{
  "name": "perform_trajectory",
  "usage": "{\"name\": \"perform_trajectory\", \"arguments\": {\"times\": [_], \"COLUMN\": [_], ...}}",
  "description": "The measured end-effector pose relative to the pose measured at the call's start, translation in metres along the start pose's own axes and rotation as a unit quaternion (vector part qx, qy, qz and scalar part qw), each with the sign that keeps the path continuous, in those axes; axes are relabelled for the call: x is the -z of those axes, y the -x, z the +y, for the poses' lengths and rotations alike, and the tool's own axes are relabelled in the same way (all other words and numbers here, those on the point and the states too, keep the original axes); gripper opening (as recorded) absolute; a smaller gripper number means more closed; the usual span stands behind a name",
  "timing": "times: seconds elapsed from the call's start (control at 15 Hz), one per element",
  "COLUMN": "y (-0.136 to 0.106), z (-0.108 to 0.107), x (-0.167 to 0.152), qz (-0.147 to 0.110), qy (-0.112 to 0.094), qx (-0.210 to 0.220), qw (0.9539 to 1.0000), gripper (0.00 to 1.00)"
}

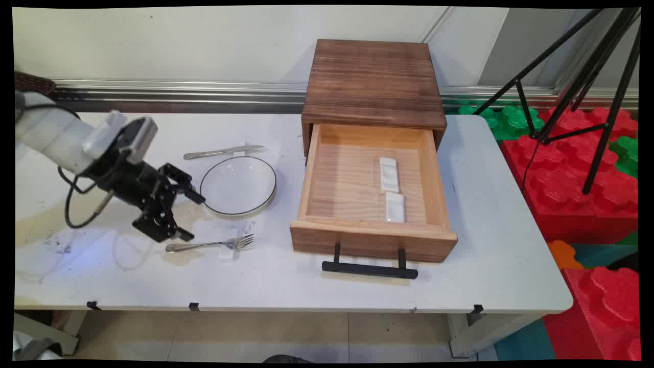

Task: Pick up the knife from the left of the white plate

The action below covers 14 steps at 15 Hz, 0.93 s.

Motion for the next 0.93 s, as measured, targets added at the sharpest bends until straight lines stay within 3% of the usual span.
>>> {"name": "perform_trajectory", "arguments": {"times": [0.33, 0.93], "y": [-0.008, -0.001], "z": [-0.018, -0.071], "x": [0.025, 0.044], "qz": [0.009, -0.004], "qy": [-0.024, -0.095], "qx": [0.008, 0.035], "qw": [0.9996, 0.9948], "gripper": [1.00, 1.00]}}
